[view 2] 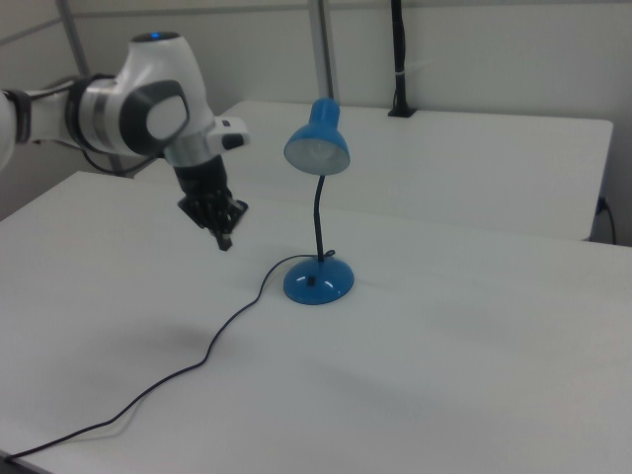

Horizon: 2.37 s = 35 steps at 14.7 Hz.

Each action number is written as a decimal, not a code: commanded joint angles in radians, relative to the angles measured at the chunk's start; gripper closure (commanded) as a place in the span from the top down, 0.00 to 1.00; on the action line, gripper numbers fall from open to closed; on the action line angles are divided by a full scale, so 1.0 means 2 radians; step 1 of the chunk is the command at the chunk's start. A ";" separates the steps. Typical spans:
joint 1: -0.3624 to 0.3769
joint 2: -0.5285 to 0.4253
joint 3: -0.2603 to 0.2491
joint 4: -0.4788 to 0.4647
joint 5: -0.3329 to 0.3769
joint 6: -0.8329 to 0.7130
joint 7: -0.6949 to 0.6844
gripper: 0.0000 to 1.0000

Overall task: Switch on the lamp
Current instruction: 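Move the closed gripper over the blue lamp base near the switch, then lower the gripper and press down on the switch on the lamp base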

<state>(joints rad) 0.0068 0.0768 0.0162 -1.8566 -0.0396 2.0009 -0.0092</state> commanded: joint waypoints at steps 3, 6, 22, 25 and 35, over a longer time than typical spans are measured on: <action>-0.037 0.029 -0.003 -0.024 -0.016 0.136 -0.018 0.00; -0.049 0.062 -0.003 -0.026 -0.021 0.197 -0.056 0.00; -0.067 0.145 0.009 -0.024 -0.022 0.345 -0.104 0.00; -0.074 0.156 0.019 -0.023 -0.022 0.361 -0.104 0.00; -0.093 0.180 0.041 -0.017 -0.022 0.392 -0.112 0.00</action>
<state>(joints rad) -0.1475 0.4192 0.0639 -1.8955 -0.0686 2.7627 -0.2028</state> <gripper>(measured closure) 0.991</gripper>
